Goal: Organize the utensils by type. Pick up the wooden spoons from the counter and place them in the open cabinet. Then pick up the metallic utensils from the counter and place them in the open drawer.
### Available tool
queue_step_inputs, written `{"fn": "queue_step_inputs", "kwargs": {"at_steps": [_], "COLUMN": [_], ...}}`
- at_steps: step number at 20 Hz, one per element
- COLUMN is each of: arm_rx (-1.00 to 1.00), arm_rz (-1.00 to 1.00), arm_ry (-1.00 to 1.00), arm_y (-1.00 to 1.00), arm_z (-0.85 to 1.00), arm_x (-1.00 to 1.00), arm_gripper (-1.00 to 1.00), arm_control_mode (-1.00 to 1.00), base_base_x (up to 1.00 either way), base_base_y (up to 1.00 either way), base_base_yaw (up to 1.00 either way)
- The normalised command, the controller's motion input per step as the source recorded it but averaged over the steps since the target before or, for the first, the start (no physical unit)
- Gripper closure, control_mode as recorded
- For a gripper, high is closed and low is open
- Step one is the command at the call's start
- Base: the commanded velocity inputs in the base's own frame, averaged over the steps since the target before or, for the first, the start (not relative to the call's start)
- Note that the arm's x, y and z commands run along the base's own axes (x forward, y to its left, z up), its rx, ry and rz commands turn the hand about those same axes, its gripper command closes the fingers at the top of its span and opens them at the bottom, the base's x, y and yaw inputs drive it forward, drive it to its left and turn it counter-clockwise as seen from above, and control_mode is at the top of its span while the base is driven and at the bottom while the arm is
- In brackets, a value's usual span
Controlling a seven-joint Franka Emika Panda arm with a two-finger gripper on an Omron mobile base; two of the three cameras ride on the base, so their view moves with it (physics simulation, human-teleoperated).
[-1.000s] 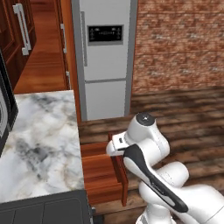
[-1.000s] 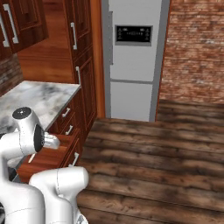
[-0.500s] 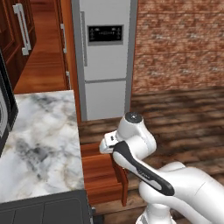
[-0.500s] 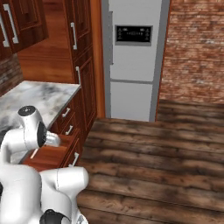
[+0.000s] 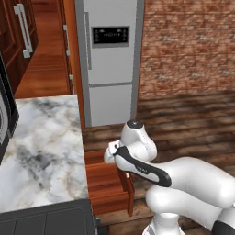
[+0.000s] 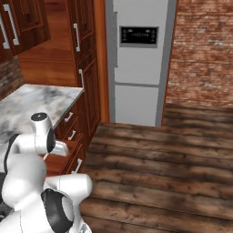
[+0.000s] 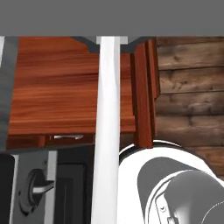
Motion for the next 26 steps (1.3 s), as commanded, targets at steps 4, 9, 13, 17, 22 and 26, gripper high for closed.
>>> {"fn": "queue_step_inputs", "kwargs": {"at_steps": [4,9,13,17,22,26], "arm_rx": [0.0,0.0,-0.01,-0.02,-0.02,0.0], "arm_rz": [0.0,0.0,0.0,0.0,0.0,0.0], "arm_ry": [0.02,0.0,0.0,0.0,0.0,0.0], "arm_y": [0.0,0.0,0.0,0.0,0.0,0.0], "arm_z": [-0.51,-0.41,-0.44,-0.42,-0.42,-0.32], "arm_x": [0.1,0.14,0.12,0.1,0.09,0.13], "arm_gripper": [1.0,1.0,1.0,1.0,1.0,1.0], "arm_control_mode": [-1.0,-1.0,-1.0,-1.0,-1.0,-1.0], "base_base_x": [0.0,0.0,0.0,0.0,0.0,0.0], "base_base_y": [0.0,0.0,0.0,0.0,0.0,0.0], "base_base_yaw": [0.0,0.0,0.0,0.0,0.0,0.0]}}
